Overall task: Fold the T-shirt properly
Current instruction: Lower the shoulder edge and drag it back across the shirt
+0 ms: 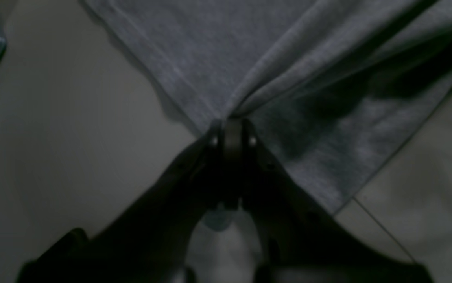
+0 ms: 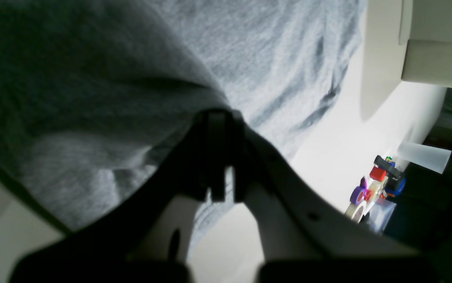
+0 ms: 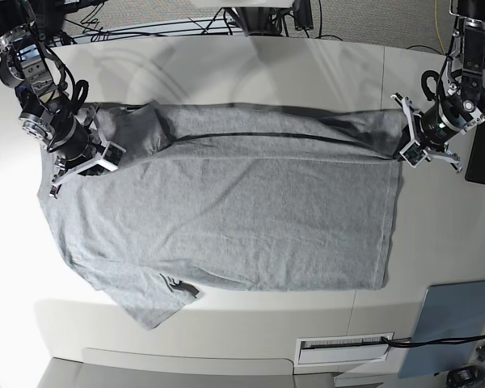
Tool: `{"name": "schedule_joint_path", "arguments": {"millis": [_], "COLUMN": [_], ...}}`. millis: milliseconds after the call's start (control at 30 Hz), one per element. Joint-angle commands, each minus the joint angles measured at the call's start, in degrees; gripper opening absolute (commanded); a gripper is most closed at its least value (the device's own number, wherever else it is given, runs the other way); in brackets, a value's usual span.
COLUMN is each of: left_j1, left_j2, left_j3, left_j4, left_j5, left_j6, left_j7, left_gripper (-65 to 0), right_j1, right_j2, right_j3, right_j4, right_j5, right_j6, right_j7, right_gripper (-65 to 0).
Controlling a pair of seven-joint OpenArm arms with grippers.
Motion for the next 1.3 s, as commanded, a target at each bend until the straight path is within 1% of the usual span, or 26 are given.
{"name": "schedule_joint_path", "arguments": {"millis": [0, 33, 67, 133, 200, 233, 267, 300, 400, 500, 533, 567, 633, 667, 700, 767, 800, 833, 867, 933, 1033, 1100, 1133, 1200, 1267], "left_j1": [-0.5, -0.5, -0.5, -0.5, -0.5, -0.5, -0.5, -0.5, -0.5, -0.5, -0.5, -0.5, -0.5, -0.5, -0.5, -0.1, 0.2, 0.6, 1.0, 1.9, 2.5, 2.5, 2.5, 2.7, 3.0], "left_j2": [-1.1, -1.1, -1.1, -1.1, -1.1, -1.1, -1.1, -1.1, -1.1, -1.1, -1.1, -1.1, -1.1, -1.1, -1.1, -1.1, -0.9, -0.5, 0.1, 2.0, 6.0, 8.9, 10.1, 12.1, 13.6], "left_j3": [-0.6, -0.6, -0.6, -0.6, -0.6, -0.6, -0.6, -0.6, -0.6, -0.6, -0.6, -0.6, -0.6, -0.6, -0.6, -0.7, -0.7, -0.8, -1.2, -2.7, -6.2, -9.0, -10.3, -12.0, -12.4], "left_j4": [0.5, 0.4, 0.4, 0.4, 0.4, 0.4, 0.4, 0.4, 0.4, 0.4, 0.4, 0.4, 0.4, 0.4, 0.4, 0.5, 0.5, 0.5, 0.5, 0.5, 0.5, 0.5, 0.5, 0.5, 0.5], "left_j5": [-1.0, -1.6, -2.2, -3.5, -3.4, -3.4, -3.4, -3.4, -3.4, -3.4, -3.5, -3.8, -8.0, -11.1, -14.2, -18.2, -19.1, -19.3, -19.3, -19.3, -19.3, -20.8, -22.5, -25.2, -25.3], "left_j6": [0.4, 0.2, -0.6, -1.9, -2.4, -2.4, -2.4, -2.4, -2.4, -2.4, -2.4, -2.4, -2.4, -2.4, -2.4, -1.4, 0.0, 1.9, 3.7, 6.7, 9.2, 10.0, 9.9, 9.5, 9.5], "left_j7": [-0.8, -0.5, -0.1, 0.7, 0.7, 0.7, 0.7, 0.7, 0.7, 1.1, 1.1, 1.2, 3.0, 4.6, 5.8, 7.3, 7.6, 7.9, 8.2, 8.1, 8.1, 8.2, 8.8, 10.1, 10.7], "left_gripper": [-65.0, -65.0, -61.9, -51.1, -43.2, -41.2, -40.5, -40.5, -40.5, -40.5, -40.5, -40.5, -41.3, -43.6, -47.1, -55.3, -59.5, -63.0, -65.0, -65.0, -65.0, -65.0, -65.0, -65.0, -65.0], "right_j1": [0.7, 0.7, 0.7, 0.7, 0.7, 0.7, 0.7, 0.7, 0.8, 0.8, 0.7, 0.7, 0.6, 0.4, 0.0, -1.4, -2.4, -3.5, -4.8, -7.3, -10.1, -11.3, -11.7, -12.0, -11.9], "right_j2": [1.1, 1.1, 1.1, 1.1, 1.1, 1.0, 0.8, 0.6, 0.3, 0.3, 0.3, 0.3, 0.3, 0.3, 0.3, 0.2, -0.2, -1.0, -2.0, -4.9, -9.7, -12.6, -13.8, -15.3, -16.1], "right_j3": [0.5, 0.5, 0.5, 0.5, 0.5, 0.5, 0.5, 0.5, 0.5, 0.5, 0.5, 0.5, 0.6, 0.7, 0.9, 2.1, 3.3, 5.0, 6.9, 11.2, 17.8, 21.4, 22.8, 24.4, 24.7], "right_j4": [0.6, 0.6, 0.6, 0.6, 0.6, 0.6, 0.6, 0.6, 0.6, 0.6, 0.6, 0.7, 0.7, 0.7, 0.7, 0.7, 0.7, 0.7, 0.7, 0.7, 0.6, 0.5, 0.3, -0.5, -2.3], "right_j5": [-0.3, -0.3, -0.3, -0.3, -0.3, -0.3, -0.3, -0.3, 2.2, 4.0, 5.0, 6.9, 9.6, 9.7, 9.5, 9.3, 9.2, 9.3, 9.3, 9.3, 10.0, 10.4, 10.8, 12.0, 12.5], "right_j6": [-0.9, -0.9, -0.9, -0.9, -0.9, -0.9, -0.9, -0.9, -0.9, -1.2, -2.0, -3.7, -6.9, -8.1, -9.4, -11.3, -11.7, -11.7, -11.7, -11.8, -12.0, -12.0, -12.0, -11.8, -11.8], "right_j7": [0.4, 0.4, 0.7, 1.7, 2.9, 3.1, 3.0, 3.0, 2.9, 0.9, -0.5, -2.4, -5.5, -6.4, -7.1, -7.5, -7.9, -8.2, -8.4, -8.2, -7.6, -6.6, -6.3, -6.0, -5.4], "right_gripper": [-65.0, -65.0, -63.8, -56.2, -47.9, -44.9, -42.7, -41.8, -41.8, -41.9, -41.9, -42.0, -42.2, -43.9, -47.0, -56.0, -61.0, -65.0, -65.0, -65.0, -65.0, -65.0, -65.0, -65.0, -65.0]}}
